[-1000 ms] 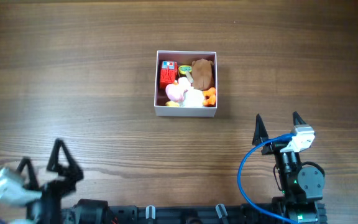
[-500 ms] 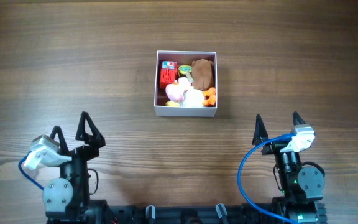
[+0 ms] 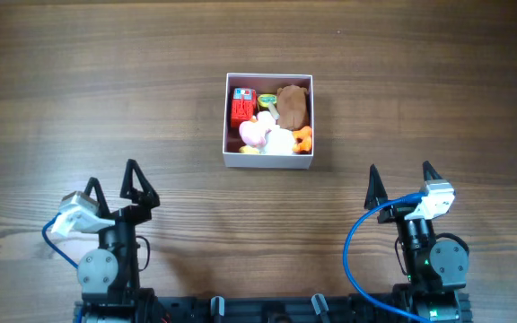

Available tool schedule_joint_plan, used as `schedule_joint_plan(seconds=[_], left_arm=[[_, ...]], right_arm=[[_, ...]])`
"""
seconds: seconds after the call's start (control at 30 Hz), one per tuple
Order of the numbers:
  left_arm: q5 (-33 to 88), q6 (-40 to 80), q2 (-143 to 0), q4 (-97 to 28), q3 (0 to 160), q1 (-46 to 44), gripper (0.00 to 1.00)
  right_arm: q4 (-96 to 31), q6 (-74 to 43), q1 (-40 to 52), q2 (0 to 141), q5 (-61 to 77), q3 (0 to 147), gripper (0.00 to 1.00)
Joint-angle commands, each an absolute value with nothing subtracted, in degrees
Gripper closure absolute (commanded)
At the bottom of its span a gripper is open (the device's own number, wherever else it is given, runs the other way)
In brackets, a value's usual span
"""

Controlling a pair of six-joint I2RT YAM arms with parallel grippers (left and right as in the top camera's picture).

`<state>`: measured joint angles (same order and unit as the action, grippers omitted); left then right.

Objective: Pack container

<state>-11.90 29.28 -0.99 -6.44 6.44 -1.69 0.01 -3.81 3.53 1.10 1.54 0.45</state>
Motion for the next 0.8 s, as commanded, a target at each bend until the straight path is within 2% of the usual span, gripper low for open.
schedule_joint_plan(seconds=[0.0,0.27,0.47,0.77], left_arm=[[-10.68,28.75,-0.19,-5.74,4.45,-1.08,0.00],[-10.63,28.21,-0.19,-4.49,1.04,-1.10,0.00],[-8.32,20.29,-0.19,-3.31,0.62,-1.10,0.00],[1.52,3.33,-0.19,-3.20,0.36,-1.10,0.00]], right_arm=[[0.16,-4.64,3.29,0.80,2.68,0.30,0.01],[0.16,-4.67,3.29,0.80,2.68,0.30,0.01],[0.16,-4.67,3.29,0.80,2.68,0.30,0.00],[0.16,-4.67,3.29,0.80,2.68,0.30,0.00]])
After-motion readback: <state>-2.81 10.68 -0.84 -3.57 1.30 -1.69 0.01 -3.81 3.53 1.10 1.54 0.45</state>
